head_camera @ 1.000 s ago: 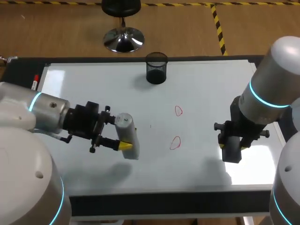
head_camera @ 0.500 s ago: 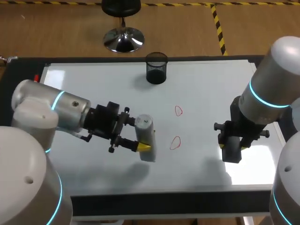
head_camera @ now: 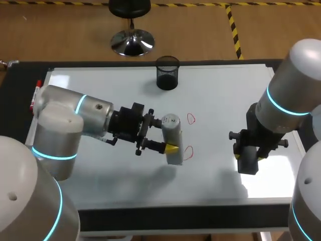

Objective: Pick up the inspection probe, press it on each red-marked spot on the whiteboard one by one, put down the probe, pick up the eraser, and wipe off all the red marks.

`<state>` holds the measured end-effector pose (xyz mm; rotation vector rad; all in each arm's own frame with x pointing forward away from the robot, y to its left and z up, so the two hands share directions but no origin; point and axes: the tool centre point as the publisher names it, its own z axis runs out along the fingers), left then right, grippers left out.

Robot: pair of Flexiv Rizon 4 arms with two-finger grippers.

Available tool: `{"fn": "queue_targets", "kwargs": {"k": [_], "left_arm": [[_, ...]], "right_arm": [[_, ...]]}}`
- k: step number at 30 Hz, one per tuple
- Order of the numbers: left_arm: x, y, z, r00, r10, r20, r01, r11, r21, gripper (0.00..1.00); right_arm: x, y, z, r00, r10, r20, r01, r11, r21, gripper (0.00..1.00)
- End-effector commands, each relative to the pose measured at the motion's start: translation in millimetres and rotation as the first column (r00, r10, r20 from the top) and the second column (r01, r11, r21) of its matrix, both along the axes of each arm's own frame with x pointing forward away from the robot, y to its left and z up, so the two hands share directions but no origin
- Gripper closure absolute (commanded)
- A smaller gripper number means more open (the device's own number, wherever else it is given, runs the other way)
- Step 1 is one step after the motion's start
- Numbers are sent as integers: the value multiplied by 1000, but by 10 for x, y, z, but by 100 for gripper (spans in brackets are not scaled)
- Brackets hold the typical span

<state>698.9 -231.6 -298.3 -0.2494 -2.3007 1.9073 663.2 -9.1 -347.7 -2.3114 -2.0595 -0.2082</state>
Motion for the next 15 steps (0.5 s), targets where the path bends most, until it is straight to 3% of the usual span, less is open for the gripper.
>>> {"fn": "queue_targets", "kwargs": {"k": [1, 15], "left_arm": [[94, -147, -63, 1000, -8, 1, 8, 1000, -2, 100], [158, -350, -159, 1000, -10, 9, 10, 1000, -8, 100]], "right_arm": [[-7, -11, 9, 1000, 1, 1, -1, 1000, 2, 100], [-7, -11, 9, 1000, 1, 1, -1, 1000, 2, 100]]}}
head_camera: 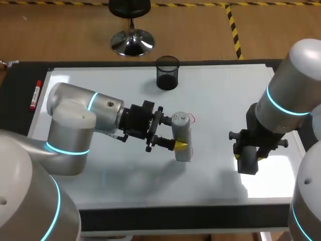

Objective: Pick up the inspection probe, press it on each red-marked spot on the whiteboard one by one, put down the probe, pick up the eraser, and wipe off all the red marks.

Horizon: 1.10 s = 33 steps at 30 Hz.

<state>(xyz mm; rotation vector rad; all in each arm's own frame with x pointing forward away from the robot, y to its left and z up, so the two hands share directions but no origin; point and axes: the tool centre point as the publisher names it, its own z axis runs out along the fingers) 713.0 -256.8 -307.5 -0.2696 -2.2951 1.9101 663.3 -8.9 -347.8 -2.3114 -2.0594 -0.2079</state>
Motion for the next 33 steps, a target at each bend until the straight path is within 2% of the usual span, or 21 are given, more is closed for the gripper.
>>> {"fn": "queue_targets", "kwargs": {"k": [1, 14, 33], "left_arm": [[22, -112, -77, 1000, 4, -1, -4, 1000, 0, 100], [194, -176, -196, 999, 48, -4, -48, 999, 18, 100], [224, -293, -468, 998, 57, 6, -57, 996, 66, 100]], "right_arm": [[-8, -13, 10, 1000, 1, 1, -1, 1000, 2, 100], [-8, -13, 10, 1000, 1, 1, -1, 1000, 2, 100], [-8, -13, 10, 1000, 1, 1, -1, 1000, 2, 100]]}}
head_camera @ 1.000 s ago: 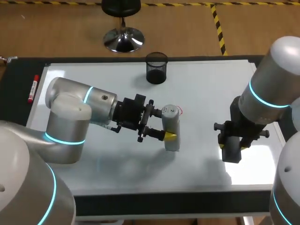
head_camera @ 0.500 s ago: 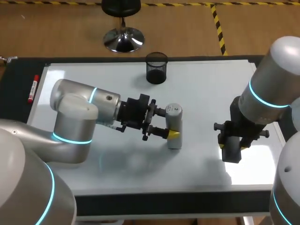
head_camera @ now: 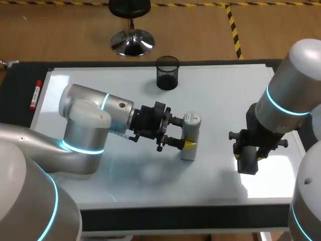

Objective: Pick up the inspection probe, press it on each red-marked spot on the whiteboard one by one, put down the probe, pick up the eraser, and wipe off all the red marks.

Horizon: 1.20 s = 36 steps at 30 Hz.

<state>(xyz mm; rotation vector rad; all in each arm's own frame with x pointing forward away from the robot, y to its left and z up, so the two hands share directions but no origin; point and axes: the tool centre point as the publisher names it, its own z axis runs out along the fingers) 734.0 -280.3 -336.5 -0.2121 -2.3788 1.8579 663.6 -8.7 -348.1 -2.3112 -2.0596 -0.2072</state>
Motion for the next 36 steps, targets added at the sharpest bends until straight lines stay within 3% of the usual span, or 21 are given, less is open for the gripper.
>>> {"fn": "queue_targets", "kwargs": {"k": [1, 21, 36], "left_arm": [[19, -55, -186, 1000, 11, 1, -11, 1000, 6, 100], [61, 44, -331, 1000, 14, 11, -15, 1000, 28, 100], [60, 63, -310, 1000, 0, 12, -1, 1000, 28, 100]], "right_arm": [[-11, -15, 13, 1000, 1, 1, -1, 1000, 2, 100], [-11, -15, 13, 1000, 1, 1, -1, 1000, 2, 100], [-11, -15, 13, 1000, 1, 1, -1, 1000, 2, 100]]}}
